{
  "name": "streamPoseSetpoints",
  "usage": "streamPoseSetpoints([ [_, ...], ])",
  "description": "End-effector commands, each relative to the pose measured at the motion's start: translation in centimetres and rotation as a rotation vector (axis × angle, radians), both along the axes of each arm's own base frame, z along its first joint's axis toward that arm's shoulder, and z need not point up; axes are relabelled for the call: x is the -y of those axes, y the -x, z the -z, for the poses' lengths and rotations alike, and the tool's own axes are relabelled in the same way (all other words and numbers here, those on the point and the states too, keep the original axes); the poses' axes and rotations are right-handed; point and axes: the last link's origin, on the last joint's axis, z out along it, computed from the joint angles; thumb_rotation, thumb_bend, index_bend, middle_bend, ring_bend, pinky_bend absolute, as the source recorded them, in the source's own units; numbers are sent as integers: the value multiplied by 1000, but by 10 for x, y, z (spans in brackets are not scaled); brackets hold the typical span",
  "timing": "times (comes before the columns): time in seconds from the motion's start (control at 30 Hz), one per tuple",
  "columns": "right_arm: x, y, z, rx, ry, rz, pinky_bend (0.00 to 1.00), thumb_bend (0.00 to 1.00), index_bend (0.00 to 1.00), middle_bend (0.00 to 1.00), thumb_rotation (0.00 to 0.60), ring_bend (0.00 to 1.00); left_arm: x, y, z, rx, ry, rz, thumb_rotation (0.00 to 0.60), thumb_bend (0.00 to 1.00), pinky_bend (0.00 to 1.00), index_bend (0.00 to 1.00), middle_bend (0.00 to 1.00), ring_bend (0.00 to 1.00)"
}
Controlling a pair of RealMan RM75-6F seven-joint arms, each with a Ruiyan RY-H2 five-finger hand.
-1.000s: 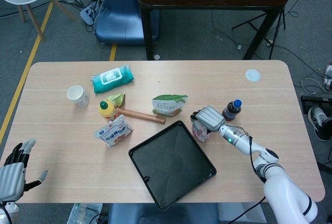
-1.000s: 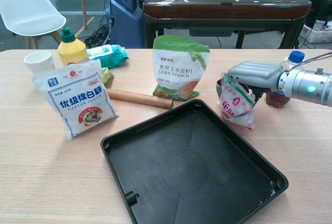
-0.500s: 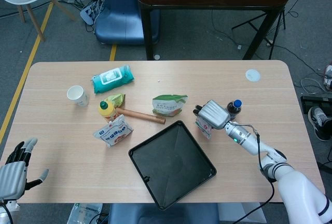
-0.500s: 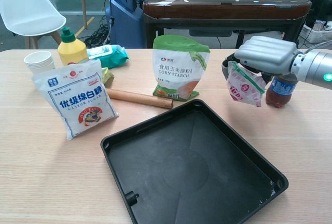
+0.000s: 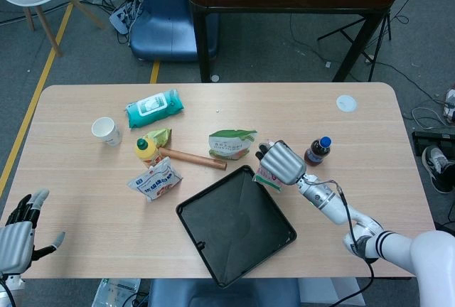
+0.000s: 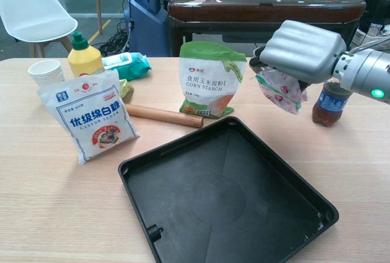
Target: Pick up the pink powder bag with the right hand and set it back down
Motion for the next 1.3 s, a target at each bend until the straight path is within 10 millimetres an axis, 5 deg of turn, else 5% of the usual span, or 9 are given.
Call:
streamPoseSetpoints([
  [0.03,-4,-13,6,-33,50,-22,914,486,781,840,600,867,0,1,0,5,-1,1,600,227,128,79,91,27],
  [0.97,-4,-53,63,-246,375,-240,918,486,783,854,600,885,2,8,-1,25,-11,-4,600,227,128,79,91,27],
  [1.3,-13,-46,85,-362,390,-310,918,474,783,856,600,885,3,11,-1,30,-18,-11,600,227,128,79,91,26],
])
